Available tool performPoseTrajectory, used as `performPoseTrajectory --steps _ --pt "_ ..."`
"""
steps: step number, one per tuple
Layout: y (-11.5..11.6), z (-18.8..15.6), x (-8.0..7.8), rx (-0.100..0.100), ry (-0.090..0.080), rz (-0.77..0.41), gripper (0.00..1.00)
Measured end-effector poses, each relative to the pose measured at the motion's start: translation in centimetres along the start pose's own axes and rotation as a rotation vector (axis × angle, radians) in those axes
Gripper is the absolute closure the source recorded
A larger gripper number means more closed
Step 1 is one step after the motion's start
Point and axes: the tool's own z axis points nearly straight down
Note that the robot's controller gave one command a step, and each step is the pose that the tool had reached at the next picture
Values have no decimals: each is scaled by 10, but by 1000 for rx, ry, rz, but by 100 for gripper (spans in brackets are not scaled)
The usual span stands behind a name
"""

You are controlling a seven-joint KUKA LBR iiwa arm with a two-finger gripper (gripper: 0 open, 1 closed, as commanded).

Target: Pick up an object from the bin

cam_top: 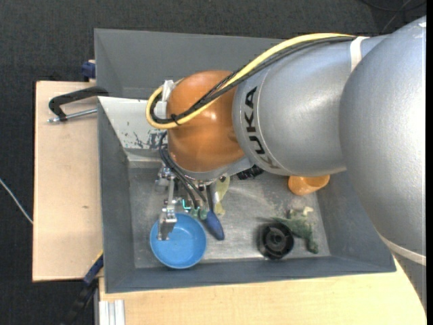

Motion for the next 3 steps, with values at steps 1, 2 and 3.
performPoseTrajectory --steps 1,2,3 --pt "-54 90 14 -2 -16 -352 0" --pt "-36 61 20 -1 -16 -662 0" --pt "-26 58 20 2 -14 -1052 0"
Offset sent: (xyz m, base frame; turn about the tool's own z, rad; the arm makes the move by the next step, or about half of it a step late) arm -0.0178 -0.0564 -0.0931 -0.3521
